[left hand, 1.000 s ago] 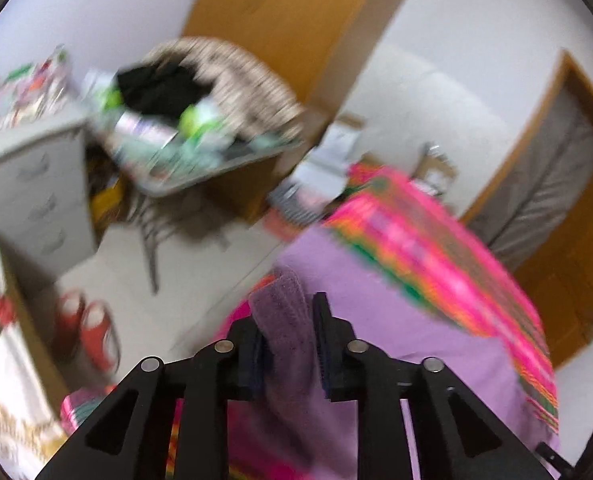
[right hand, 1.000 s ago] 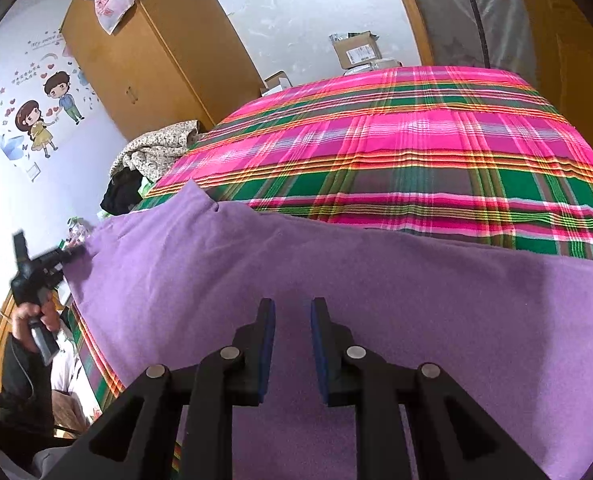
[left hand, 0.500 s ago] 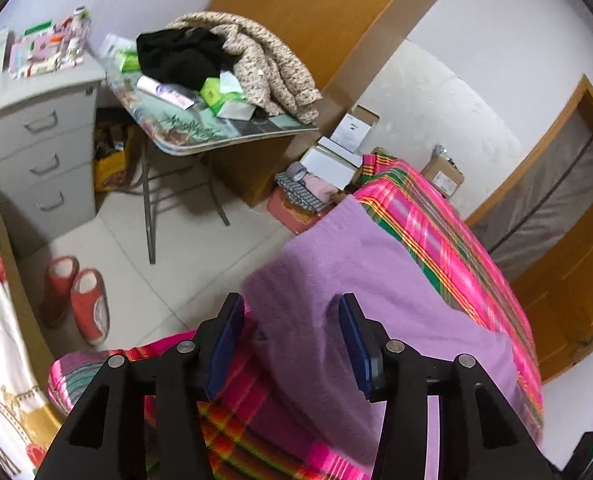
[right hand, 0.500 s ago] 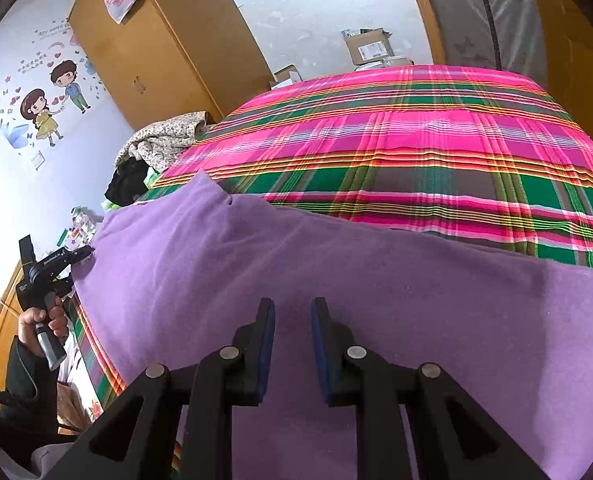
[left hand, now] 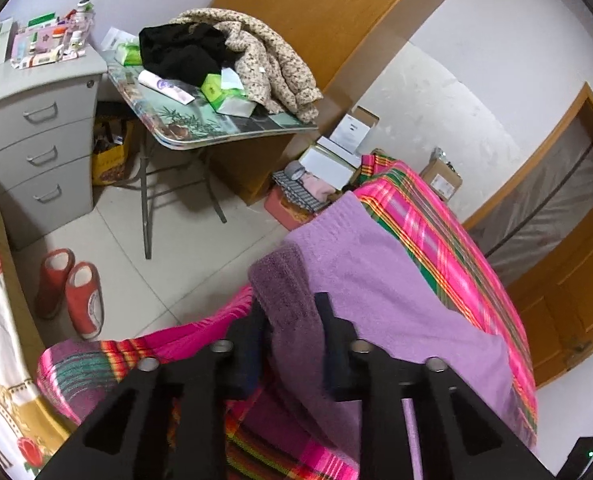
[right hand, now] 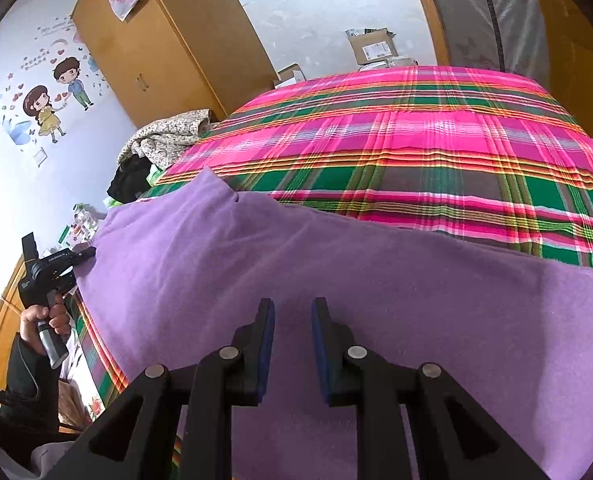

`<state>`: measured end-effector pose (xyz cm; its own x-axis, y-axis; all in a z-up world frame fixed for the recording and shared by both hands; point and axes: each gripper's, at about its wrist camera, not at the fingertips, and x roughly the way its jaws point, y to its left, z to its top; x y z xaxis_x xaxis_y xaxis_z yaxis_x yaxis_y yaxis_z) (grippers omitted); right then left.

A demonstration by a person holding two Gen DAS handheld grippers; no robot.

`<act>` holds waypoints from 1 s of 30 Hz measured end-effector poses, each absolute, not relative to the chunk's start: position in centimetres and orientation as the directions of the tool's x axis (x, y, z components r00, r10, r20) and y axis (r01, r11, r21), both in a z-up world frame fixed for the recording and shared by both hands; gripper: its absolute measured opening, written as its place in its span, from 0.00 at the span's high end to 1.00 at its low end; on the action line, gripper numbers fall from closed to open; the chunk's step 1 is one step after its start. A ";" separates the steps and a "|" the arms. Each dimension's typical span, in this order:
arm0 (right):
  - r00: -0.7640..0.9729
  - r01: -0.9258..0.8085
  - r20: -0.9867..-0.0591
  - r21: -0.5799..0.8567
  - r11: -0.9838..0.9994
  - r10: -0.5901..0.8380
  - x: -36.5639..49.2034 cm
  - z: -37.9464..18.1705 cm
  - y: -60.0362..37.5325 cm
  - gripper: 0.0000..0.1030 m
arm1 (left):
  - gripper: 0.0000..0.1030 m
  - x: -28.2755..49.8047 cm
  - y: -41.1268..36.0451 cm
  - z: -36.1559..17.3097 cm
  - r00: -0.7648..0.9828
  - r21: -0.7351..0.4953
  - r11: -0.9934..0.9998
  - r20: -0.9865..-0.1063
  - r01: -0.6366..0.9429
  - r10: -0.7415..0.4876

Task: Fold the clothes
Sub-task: 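Lift the held sweater end with the left gripper and carry it over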

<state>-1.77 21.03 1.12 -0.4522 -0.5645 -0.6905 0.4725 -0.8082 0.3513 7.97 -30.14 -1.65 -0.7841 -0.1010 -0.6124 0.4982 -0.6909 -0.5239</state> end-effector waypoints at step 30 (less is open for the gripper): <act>-0.480 0.454 -0.670 0.363 -0.814 -0.567 -1.4 1.8 22.4 0.81 | 0.88 5.5 -19.1 9.7 -0.918 -0.451 -0.888 -0.382 0.087 0.104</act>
<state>-1.39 22.43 1.78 -0.4796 -0.5666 -0.6700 0.4543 -0.8136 0.3629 5.54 -19.06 9.73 -0.9182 0.1039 -0.3823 0.0873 -0.8882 -0.4511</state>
